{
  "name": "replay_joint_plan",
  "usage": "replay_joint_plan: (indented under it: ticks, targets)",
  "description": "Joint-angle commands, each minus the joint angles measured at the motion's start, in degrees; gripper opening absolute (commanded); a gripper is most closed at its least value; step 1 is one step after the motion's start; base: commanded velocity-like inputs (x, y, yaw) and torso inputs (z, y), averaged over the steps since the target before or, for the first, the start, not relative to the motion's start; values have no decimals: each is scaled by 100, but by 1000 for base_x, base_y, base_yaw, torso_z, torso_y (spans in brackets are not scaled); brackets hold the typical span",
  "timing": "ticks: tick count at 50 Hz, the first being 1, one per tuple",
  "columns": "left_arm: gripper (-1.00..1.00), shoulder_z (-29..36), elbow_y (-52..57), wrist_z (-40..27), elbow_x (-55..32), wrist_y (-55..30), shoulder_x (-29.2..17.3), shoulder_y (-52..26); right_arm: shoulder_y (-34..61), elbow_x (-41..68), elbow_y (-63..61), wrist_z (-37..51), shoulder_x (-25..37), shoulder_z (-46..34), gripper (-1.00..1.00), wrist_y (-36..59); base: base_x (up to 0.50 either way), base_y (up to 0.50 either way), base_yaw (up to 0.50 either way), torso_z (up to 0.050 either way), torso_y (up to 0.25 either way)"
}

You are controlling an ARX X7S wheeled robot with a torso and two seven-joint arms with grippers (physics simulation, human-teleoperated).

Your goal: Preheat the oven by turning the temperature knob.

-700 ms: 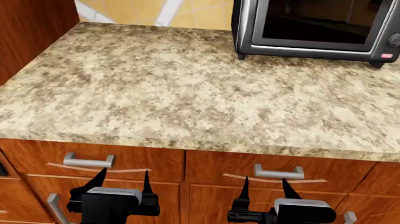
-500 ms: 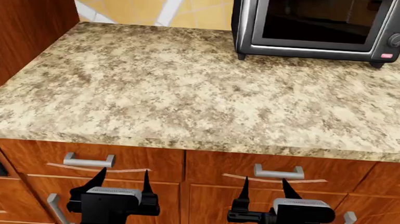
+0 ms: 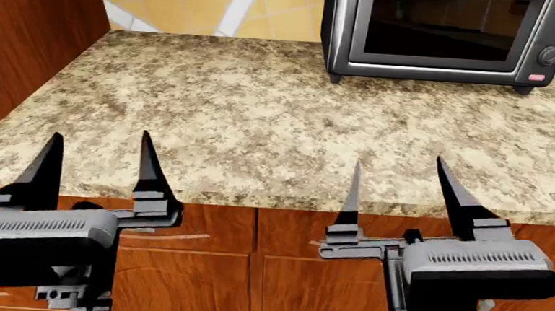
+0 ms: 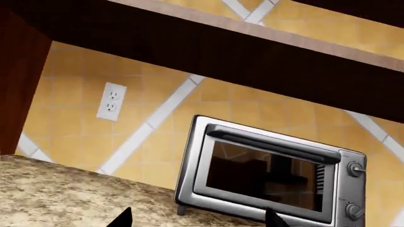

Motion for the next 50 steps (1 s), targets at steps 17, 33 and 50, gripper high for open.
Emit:
replay_joint_plan:
  ticks: [17, 33, 50]
  targets:
    - [100, -249, 2262, -508, -754, -1235, -407, -1035, -49, -947, -2051, -1164, -486, -814, 100, 454, 0, 0, 0, 0, 0]
    - [100, 1212, 2463, -3535, -1798, 463, -3388, -920, -517, -1050, -2051, -1209, -489, -1431, 100, -34, 0, 0, 0, 0, 0]
    - [100, 3156, 2457, -5789, -1928, 1889, -5558, -2153, -759, -1348, -2051, -1151, -490, -1718, 100, -483, 0, 0, 0, 0, 0]
